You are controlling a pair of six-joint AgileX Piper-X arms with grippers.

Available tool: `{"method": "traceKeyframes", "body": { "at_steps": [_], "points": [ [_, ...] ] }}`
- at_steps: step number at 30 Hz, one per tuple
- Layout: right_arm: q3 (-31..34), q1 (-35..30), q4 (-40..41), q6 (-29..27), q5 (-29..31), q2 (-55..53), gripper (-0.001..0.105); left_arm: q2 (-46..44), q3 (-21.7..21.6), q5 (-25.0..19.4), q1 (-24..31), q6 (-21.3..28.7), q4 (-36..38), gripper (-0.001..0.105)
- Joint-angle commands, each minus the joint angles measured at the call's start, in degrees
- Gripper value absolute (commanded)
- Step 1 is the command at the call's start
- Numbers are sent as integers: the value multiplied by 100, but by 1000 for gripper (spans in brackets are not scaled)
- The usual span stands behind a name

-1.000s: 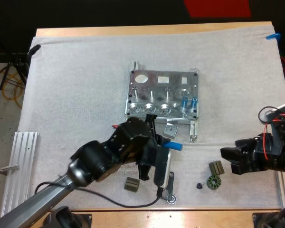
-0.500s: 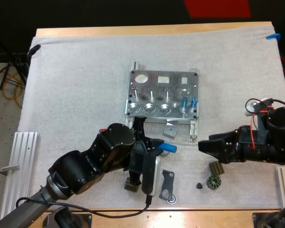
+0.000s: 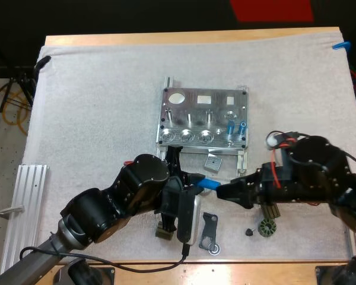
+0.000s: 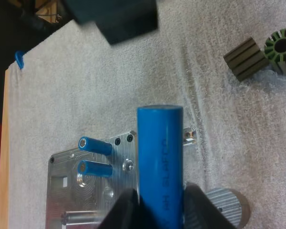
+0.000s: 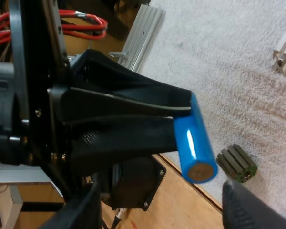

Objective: Load cells from right to left

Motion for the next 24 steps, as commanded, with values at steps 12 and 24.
{"method": "traceKeyframes", "body": {
  "at_steps": [12, 24],
  "points": [
    [-27, 287, -362, 277, 108, 424, 55, -34, -17, 33, -29, -50, -19, 0],
    [-27, 287, -228, 5, 585, 510, 55, -34, -17, 33, -29, -50, -19, 0]
  ]
}}
